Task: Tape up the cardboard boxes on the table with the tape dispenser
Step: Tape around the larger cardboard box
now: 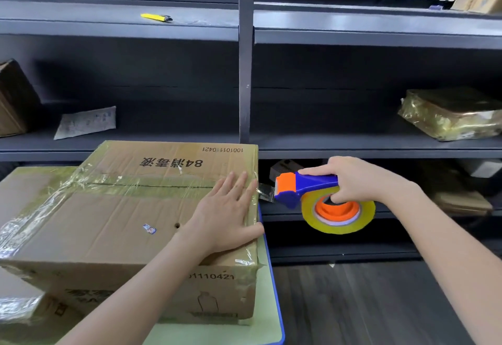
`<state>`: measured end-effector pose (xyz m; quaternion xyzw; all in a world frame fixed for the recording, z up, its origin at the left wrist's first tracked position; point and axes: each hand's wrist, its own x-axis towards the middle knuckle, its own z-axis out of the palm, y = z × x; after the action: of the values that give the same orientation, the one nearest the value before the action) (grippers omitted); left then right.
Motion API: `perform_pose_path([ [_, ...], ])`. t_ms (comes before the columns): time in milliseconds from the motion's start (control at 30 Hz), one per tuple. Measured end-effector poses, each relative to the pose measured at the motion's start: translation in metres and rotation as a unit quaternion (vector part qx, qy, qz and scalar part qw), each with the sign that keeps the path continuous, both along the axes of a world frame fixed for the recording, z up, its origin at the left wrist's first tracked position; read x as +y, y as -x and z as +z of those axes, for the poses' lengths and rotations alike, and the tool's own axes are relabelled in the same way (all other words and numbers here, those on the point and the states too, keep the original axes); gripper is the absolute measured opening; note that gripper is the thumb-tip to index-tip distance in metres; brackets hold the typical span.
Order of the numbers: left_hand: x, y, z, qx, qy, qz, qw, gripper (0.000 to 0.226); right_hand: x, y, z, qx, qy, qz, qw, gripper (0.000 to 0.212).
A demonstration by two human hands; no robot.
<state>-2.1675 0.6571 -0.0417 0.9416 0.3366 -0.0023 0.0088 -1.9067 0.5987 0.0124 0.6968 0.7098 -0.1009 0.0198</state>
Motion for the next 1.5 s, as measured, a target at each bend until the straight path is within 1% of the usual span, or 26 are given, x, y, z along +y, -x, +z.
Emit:
perform_pose_path([
  [100,0.000,-0.002,-0.002,-0.021,0.003,-0.036,0.999,0.099,0.003,0.005,-0.007,-0.027,0.006,0.011,1.000,0.078],
  [267,0.002,-0.005,-0.005,-0.025,0.002,-0.033,0.999,0.102,0.014,0.023,-0.005,-0.075,0.009,0.035,0.996,0.076],
  [433,0.003,-0.006,-0.006,-0.026,0.002,-0.033,0.999,0.103,0.022,0.036,0.002,-0.070,0.047,0.044,0.995,0.074],
  [533,0.003,-0.007,-0.005,-0.024,0.003,-0.033,0.999,0.103,0.023,0.039,0.004,-0.077,0.060,0.044,0.994,0.076],
  [733,0.002,-0.010,-0.002,-0.016,0.004,-0.028,0.999,0.106,0.030,0.043,0.009,-0.071,0.107,0.029,0.991,0.075],
  [767,0.000,-0.010,0.000,-0.016,0.003,-0.028,0.999,0.107,0.029,0.045,0.006,-0.090,0.117,0.030,0.989,0.073],
  [833,-0.003,-0.009,0.001,-0.018,0.001,-0.025,1.000,0.108,0.024,0.049,-0.006,-0.160,0.133,0.046,0.977,0.071],
  [867,-0.003,-0.009,0.002,-0.019,0.001,-0.024,1.000,0.108,0.021,0.048,-0.015,-0.163,0.136,0.041,0.976,0.071],
  [967,0.000,-0.012,0.004,-0.024,-0.005,-0.023,0.999,0.102,0.021,0.042,-0.025,-0.056,0.128,-0.012,0.990,0.076],
  [1000,0.001,-0.013,0.005,-0.023,-0.008,-0.029,0.999,0.096,0.022,0.041,-0.024,-0.043,0.122,-0.014,0.992,0.075],
  [1100,0.004,-0.017,0.003,-0.026,-0.010,-0.072,0.997,0.084,0.024,0.043,-0.019,-0.062,0.095,-0.017,0.993,0.071],
  [1167,0.005,-0.019,0.000,-0.037,-0.005,-0.084,0.996,0.086,0.023,0.045,-0.017,-0.076,0.079,-0.033,0.993,0.070],
  [1200,0.005,-0.020,0.000,-0.034,-0.006,-0.087,0.996,0.087,0.022,0.044,-0.017,-0.075,0.076,-0.040,0.994,0.070],
  [1300,0.003,-0.025,0.002,-0.024,-0.018,-0.073,0.997,0.076,0.019,0.044,-0.019,-0.063,0.072,-0.050,0.994,0.069],
  [1333,0.002,-0.027,0.003,-0.025,-0.018,-0.068,0.997,0.075,0.018,0.044,-0.020,-0.058,0.068,-0.053,0.995,0.069],
  [1367,0.002,-0.028,0.003,-0.024,-0.015,-0.066,0.997,0.078,0.017,0.043,-0.021,-0.052,0.062,-0.060,0.995,0.069],
  [1433,0.001,-0.025,0.002,-0.022,-0.007,-0.060,0.998,0.092,0.015,0.041,-0.021,-0.038,0.046,-0.079,0.995,0.070],
  [1467,0.000,-0.022,0.001,-0.018,-0.004,-0.045,0.999,0.095,0.013,0.040,-0.020,-0.030,0.033,-0.091,0.995,0.071],
  [1500,-0.001,-0.020,0.000,-0.007,0.002,-0.023,1.000,0.094,0.012,0.039,-0.019,-0.025,0.013,-0.102,0.994,0.071],
])
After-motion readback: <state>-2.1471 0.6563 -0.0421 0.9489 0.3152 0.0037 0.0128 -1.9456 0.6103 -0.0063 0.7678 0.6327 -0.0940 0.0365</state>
